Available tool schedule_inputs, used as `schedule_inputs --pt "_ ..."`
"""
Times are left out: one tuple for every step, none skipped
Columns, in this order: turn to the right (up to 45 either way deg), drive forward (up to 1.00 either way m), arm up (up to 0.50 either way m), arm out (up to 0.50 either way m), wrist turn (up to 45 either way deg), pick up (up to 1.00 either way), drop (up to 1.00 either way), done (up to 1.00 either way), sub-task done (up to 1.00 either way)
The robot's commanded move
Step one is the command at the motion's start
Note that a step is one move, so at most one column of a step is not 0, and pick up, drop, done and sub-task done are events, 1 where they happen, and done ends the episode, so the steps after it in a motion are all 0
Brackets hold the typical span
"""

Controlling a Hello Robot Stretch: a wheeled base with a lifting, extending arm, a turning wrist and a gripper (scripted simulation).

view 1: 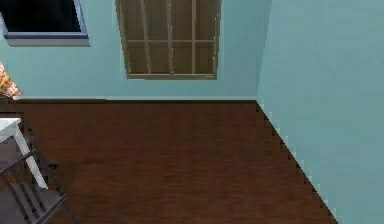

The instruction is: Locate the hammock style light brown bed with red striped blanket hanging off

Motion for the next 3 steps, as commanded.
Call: schedule_inputs --pt "-9.0 0.00 0.00 0.00 0.0 0.00 0.00 0.00 0.00" --pt "0.0 1.00 0.00 0.00 0.0 0.00 0.00 0.00 0.00" --pt "0.0 0.30 0.00 0.00 0.0 0.00 0.00 0.00 0.00"
